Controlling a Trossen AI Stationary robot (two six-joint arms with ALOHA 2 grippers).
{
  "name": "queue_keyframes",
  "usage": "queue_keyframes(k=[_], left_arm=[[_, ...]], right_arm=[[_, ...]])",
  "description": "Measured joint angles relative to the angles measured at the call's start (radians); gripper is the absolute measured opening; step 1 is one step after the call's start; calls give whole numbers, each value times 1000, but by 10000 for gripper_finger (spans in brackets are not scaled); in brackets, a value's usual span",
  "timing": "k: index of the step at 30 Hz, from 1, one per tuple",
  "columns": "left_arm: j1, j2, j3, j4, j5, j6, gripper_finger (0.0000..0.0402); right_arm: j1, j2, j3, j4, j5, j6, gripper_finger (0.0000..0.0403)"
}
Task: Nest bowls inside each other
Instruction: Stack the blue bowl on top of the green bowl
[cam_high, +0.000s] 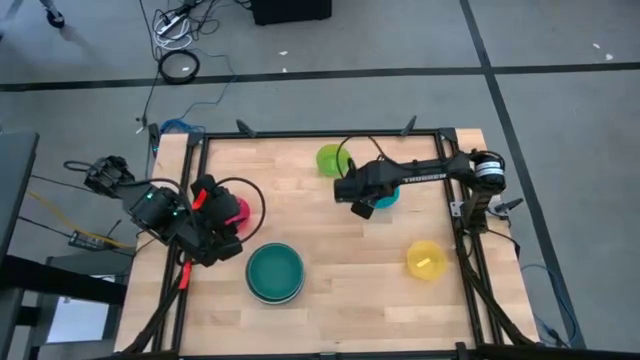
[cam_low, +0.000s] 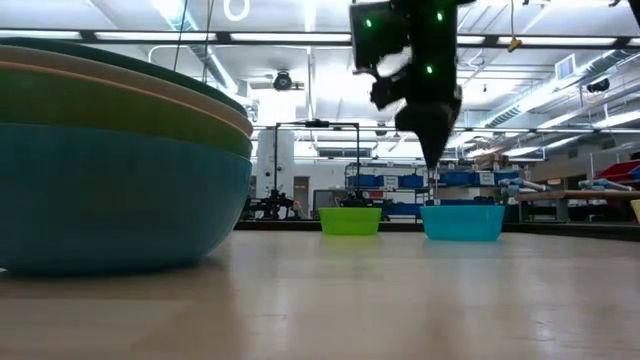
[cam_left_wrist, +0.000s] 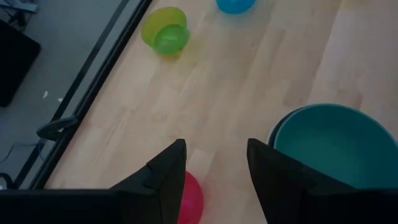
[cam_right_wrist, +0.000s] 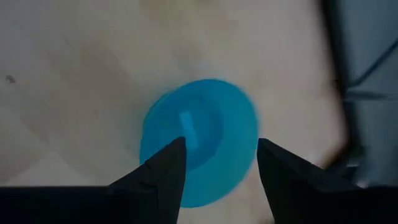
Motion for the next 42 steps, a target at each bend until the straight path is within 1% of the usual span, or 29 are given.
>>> queue_keyframes(k=[4,11,15,21,25,29,31,37,40,42], left_arm=[[-14,0,0,0,0,-2,179],[-29,0,0,0,0,-22,179],[-29,0,0,0,-11,-23,179],[-29,0,0,0,-21,-23,179],[-29,0,0,0,-21,-23,179],[-29,0,0,0,-21,-23,179],[-29,0,0,0,-21,-23,179],[-29,0,0,0,-21,-23,179],[-29,0,0,0,-28,-23,179],[-29,0,0,0,-43,-23,179]], right_arm=[[-53,-65,-128,152,-130,-27,183],[-108,-154,-297,269,-263,-23,183],[-109,-172,-340,304,-314,-21,183],[-90,-173,-348,368,-384,-39,183],[-81,-173,-348,402,-386,-40,182],[-81,-159,-348,409,-325,-40,181],[-81,-146,-361,428,-305,-42,181],[-85,-129,-433,544,-297,-45,179],[-86,-131,-461,583,-287,-47,160],[-87,-131,-468,590,-286,-56,126]])
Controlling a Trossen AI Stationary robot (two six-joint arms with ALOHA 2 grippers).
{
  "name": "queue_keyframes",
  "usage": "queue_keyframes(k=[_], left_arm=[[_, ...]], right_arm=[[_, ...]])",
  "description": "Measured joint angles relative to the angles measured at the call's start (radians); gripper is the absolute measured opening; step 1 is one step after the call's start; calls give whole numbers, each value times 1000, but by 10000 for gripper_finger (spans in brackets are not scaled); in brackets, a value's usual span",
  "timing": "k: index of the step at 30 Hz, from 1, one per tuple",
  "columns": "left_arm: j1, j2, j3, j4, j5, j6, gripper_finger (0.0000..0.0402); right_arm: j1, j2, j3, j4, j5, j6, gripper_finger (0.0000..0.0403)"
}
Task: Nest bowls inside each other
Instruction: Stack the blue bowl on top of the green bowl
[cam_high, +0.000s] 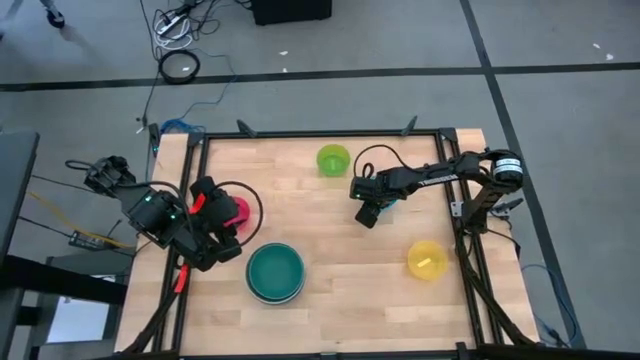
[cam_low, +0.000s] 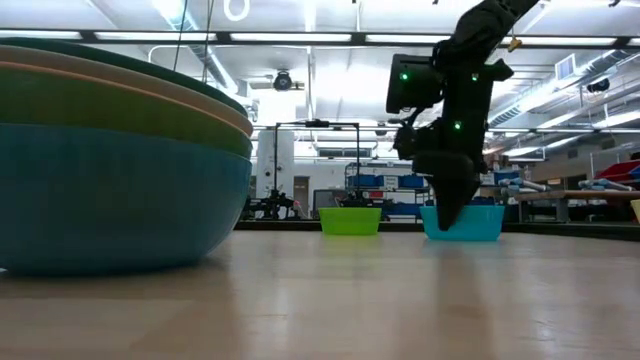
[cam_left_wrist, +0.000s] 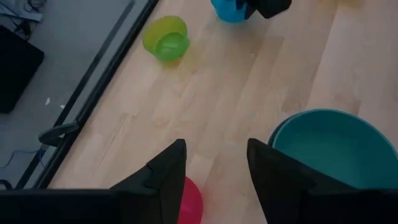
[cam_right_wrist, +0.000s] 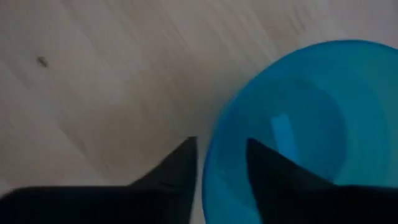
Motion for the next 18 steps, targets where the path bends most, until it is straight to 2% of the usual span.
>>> queue_keyframes(k=[3,5,9,12,15,18], left_arm=[[0,0,0,0,-15,0,179],[0,0,0,0,-26,0,179],[2,-1,-13,4,-37,-1,179],[4,-2,-63,1,-40,-1,179],[6,-4,-132,0,-39,-4,179],[19,-7,-204,-1,-38,-12,179]], right_arm=[[0,0,-1,5,1,-22,43],[4,0,3,0,4,-45,13],[37,-12,37,-11,13,-52,2],[104,-29,108,21,-33,-68,1],[200,-29,210,114,-109,-101,1],[299,-25,296,265,-135,-139,1]])
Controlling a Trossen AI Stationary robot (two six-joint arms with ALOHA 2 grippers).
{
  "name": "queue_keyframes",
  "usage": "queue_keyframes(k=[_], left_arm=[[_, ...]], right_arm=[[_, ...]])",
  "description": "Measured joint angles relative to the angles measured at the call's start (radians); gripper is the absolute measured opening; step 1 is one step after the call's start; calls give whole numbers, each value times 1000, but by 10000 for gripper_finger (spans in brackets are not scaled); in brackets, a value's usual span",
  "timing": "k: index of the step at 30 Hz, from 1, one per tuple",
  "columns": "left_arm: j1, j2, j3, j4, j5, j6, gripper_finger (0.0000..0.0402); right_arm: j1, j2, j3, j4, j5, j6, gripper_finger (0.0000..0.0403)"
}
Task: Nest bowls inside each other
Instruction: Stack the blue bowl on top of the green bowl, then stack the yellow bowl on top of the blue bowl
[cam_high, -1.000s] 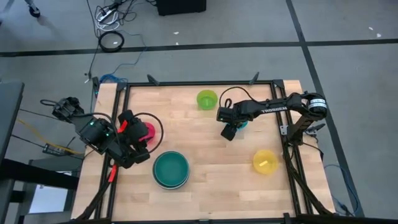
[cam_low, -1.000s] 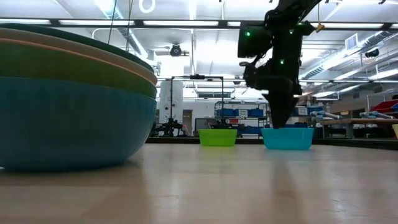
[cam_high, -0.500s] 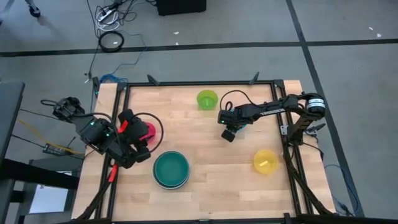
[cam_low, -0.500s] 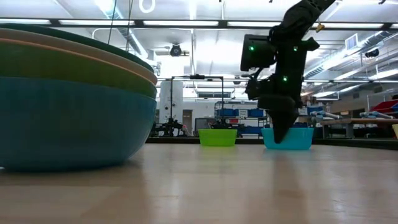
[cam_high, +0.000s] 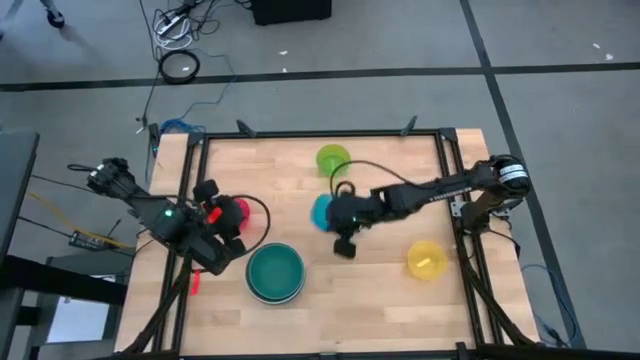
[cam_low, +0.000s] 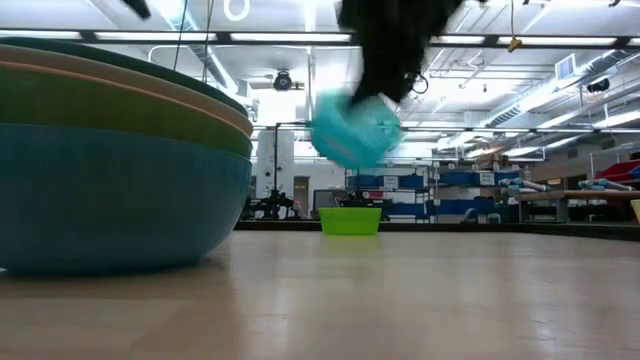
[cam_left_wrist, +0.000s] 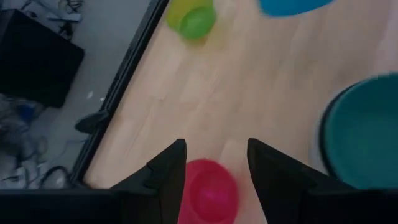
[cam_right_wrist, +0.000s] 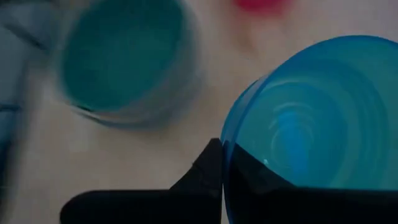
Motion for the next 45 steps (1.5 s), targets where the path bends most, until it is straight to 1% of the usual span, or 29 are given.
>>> queue_keyframes(k=[4,7,12,17,21,23,25,27,30,31,33,36,38,41,43,45], left_arm=[[7,-1,-85,0,12,8,179],[16,-1,-135,1,18,9,179],[19,-2,-176,2,18,5,179],[19,-2,-177,0,14,-17,179],[19,-2,-176,2,13,-21,179],[19,-2,-176,1,13,-21,179],[19,-2,-176,0,14,-22,179],[19,-2,-176,1,12,-22,179],[19,-2,-176,1,12,-36,179],[19,-2,-176,-2,12,-40,179],[19,-2,-176,2,12,-43,179],[19,-2,-176,1,15,-46,179],[19,-2,-176,1,15,-48,179],[17,-2,-176,0,30,-59,179],[17,-2,-176,0,47,-71,179],[17,-2,-176,0,68,-88,179]], right_arm=[[90,11,69,141,-33,-31,0],[127,17,81,208,-52,-38,0],[152,69,81,328,-87,-37,0],[152,175,81,454,-132,-18,0],[152,252,124,481,-135,-31,0],[151,288,152,471,-156,-36,2],[151,316,173,468,-185,-38,13],[151,332,206,450,-209,-38,33],[151,341,252,380,-226,-29,74],[152,340,262,323,-227,-26,89],[151,344,288,266,-223,-17,117],[151,324,325,108,-207,-8,146],[156,286,333,-70,-133,-2,156],[186,215,335,-388,59,52,159],[218,166,335,-606,164,142,157],[260,108,328,-795,236,258,156]])
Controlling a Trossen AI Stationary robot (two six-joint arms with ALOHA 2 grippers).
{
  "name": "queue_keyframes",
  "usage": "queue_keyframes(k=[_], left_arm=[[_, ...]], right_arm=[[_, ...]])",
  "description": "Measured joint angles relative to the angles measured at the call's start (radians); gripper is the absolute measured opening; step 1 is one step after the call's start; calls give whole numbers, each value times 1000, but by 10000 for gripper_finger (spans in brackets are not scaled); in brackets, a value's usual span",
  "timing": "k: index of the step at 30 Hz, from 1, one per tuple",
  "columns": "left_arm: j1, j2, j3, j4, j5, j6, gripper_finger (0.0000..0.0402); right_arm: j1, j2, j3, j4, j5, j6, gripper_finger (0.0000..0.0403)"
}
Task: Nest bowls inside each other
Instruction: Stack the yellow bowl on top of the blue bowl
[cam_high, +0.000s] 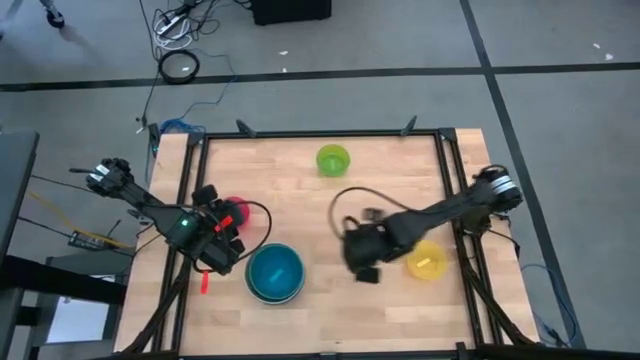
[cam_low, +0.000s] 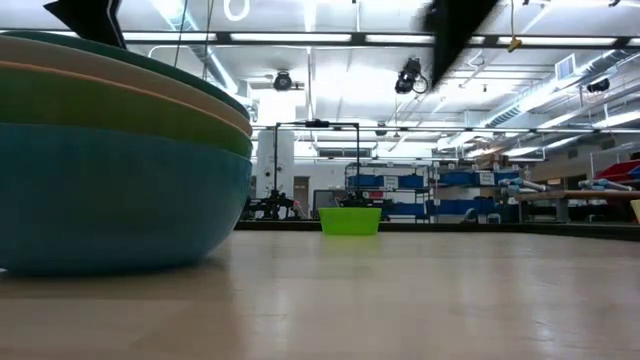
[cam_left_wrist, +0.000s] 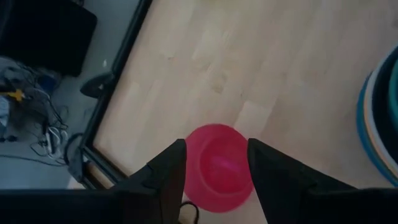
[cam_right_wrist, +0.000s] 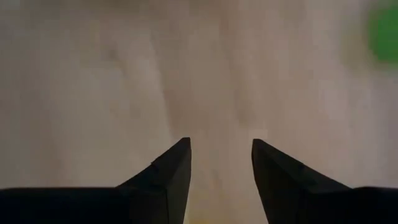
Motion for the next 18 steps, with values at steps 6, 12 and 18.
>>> queue_keyframes(k=[6,12,18], left_arm=[[-1,0,0,1,20,-60,179],[-1,0,0,0,24,-64,179],[-1,0,0,1,24,-65,179]], right_arm=[[141,-199,-150,-143,-30,393,157],[263,-332,-408,-23,-149,702,156],[318,-369,-610,218,-208,833,157]])
